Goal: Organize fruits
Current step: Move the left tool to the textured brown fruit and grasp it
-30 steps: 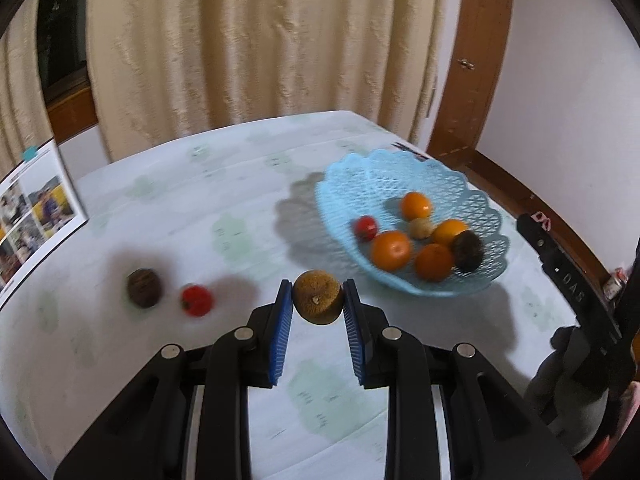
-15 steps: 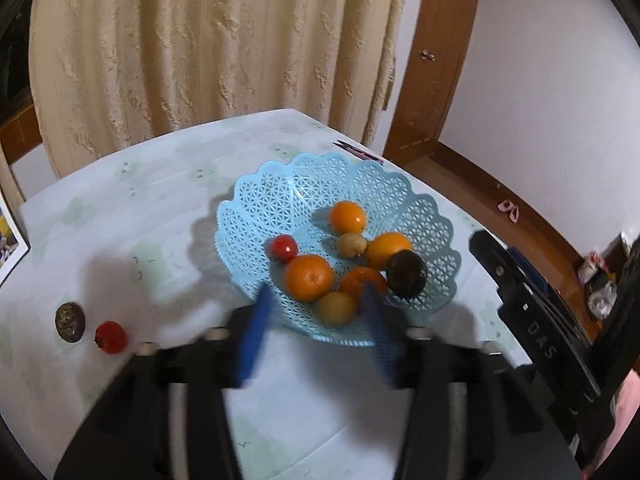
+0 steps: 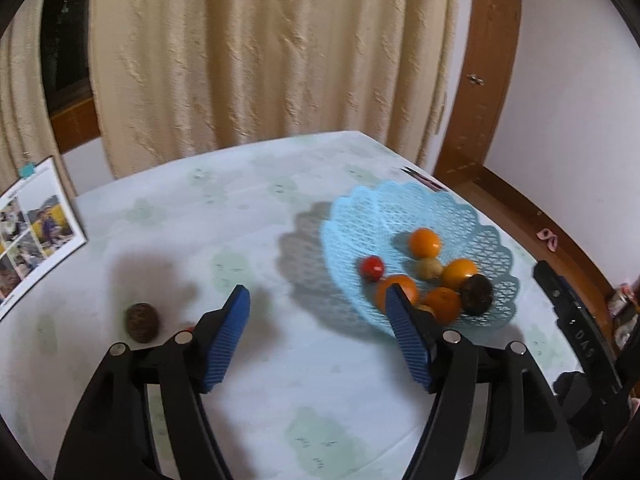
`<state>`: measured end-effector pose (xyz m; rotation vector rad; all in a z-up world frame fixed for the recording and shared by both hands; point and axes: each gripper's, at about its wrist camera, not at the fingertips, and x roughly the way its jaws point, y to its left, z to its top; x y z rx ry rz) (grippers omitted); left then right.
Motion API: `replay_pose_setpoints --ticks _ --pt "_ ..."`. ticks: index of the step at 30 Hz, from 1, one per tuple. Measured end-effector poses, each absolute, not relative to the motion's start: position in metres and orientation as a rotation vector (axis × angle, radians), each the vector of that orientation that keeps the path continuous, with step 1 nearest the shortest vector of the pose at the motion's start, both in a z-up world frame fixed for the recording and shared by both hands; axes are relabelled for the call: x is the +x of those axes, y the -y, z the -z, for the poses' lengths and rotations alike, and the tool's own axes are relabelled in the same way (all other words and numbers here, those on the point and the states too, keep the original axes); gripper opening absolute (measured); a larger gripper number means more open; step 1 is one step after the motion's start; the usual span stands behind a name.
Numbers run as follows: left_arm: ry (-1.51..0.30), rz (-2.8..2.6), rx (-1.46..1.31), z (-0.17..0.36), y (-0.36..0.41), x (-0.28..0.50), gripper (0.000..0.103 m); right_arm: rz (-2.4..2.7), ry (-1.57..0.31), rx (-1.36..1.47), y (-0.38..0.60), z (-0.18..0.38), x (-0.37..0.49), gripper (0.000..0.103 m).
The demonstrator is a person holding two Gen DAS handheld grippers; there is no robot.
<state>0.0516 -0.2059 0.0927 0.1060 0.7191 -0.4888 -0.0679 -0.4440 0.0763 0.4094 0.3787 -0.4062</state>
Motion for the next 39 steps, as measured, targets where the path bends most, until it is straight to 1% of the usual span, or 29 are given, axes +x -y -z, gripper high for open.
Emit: replay_pose_setpoints --ticks 18,28,39 --pt "-0.726 0.241 -0.003 -0.095 0.087 0.09 0.071 0.43 -0.388 0.354 0.437 -0.078 -0.065 0.067" --pt "-0.799 0.206 0.009 -0.056 0.079 0.114 0.07 0.397 -0.385 0.355 0.421 -0.083 -0.068 0.067" --pt "-0.863 0.205 0.024 -0.023 0.079 0.134 0.062 0.24 -0.421 0.278 0.37 -0.091 -0.055 0.067"
